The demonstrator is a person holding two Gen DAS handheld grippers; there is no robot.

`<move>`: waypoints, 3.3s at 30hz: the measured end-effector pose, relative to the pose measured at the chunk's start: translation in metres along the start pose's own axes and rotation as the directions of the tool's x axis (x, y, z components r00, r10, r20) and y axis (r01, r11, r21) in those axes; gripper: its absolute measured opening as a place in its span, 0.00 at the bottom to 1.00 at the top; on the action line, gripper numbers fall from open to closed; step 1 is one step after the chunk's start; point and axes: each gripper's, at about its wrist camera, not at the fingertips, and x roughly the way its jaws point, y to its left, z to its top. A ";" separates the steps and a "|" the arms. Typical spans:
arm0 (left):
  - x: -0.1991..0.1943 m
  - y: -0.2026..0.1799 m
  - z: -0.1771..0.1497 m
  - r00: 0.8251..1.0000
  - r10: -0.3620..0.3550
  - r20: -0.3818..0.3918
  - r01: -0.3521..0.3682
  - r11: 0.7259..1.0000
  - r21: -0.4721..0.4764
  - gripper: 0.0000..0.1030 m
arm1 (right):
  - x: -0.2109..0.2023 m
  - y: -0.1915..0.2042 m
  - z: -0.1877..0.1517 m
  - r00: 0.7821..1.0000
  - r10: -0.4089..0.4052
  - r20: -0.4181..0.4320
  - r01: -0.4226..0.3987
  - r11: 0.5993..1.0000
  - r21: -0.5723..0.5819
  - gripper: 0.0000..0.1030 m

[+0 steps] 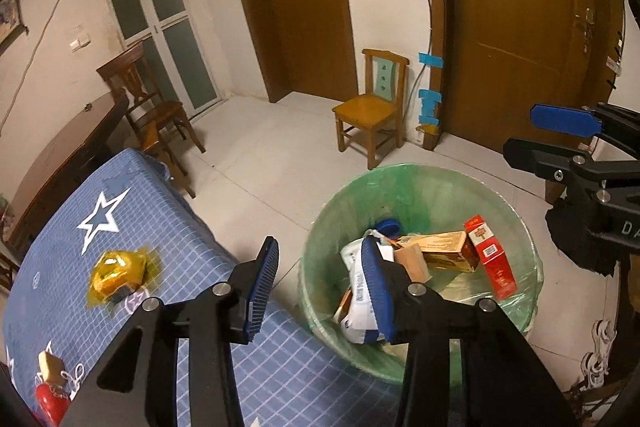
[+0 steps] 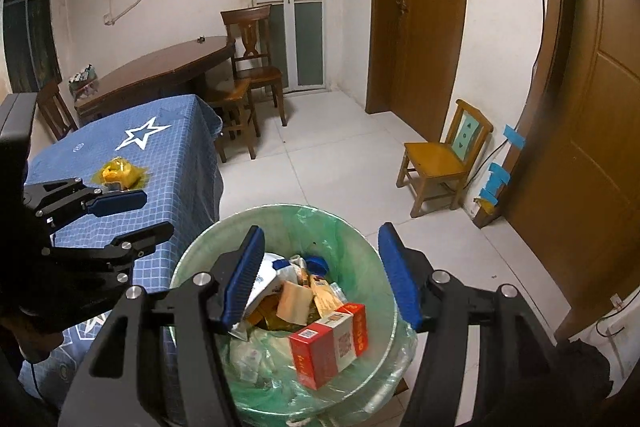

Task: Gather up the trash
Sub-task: 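Open both tools to drop the cap and sponge into the bin, then move both open tools back over the tablecloth, then grasp the white cloth bundle with the right tool while the left tool grasps the cream sponge, then carry the white cloth bundle and cream sponge over the green bin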

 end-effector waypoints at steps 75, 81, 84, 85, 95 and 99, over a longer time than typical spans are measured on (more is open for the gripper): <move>-0.151 0.261 -0.035 0.965 0.263 -0.001 -0.245 0.899 -0.363 0.31 | -0.049 0.221 0.027 0.925 0.331 0.185 -0.288 0.931 -0.223 0.22; -0.151 0.196 -0.033 0.958 0.281 0.052 -0.250 0.912 -0.324 0.31 | -0.076 0.178 0.037 0.916 0.251 0.314 -0.221 0.967 -0.129 0.22; -0.148 0.166 -0.043 0.939 0.337 0.068 -0.300 0.900 -0.315 0.32 | -0.084 0.171 0.034 0.908 0.223 0.354 -0.194 0.974 -0.118 0.23; -0.147 0.160 -0.047 0.939 0.337 0.069 -0.300 0.900 -0.315 0.32 | -0.086 0.170 0.031 0.905 0.209 0.369 -0.179 0.977 -0.116 0.23; -0.118 0.079 -0.052 0.956 0.270 0.114 -0.241 0.945 -0.221 0.32 | -0.088 0.123 0.004 0.923 0.081 0.377 -0.066 0.997 -0.051 0.23; -0.101 0.057 -0.033 0.966 0.219 0.137 -0.197 0.967 -0.162 0.32 | -0.089 0.095 -0.001 0.935 0.009 0.354 -0.005 1.000 -0.011 0.23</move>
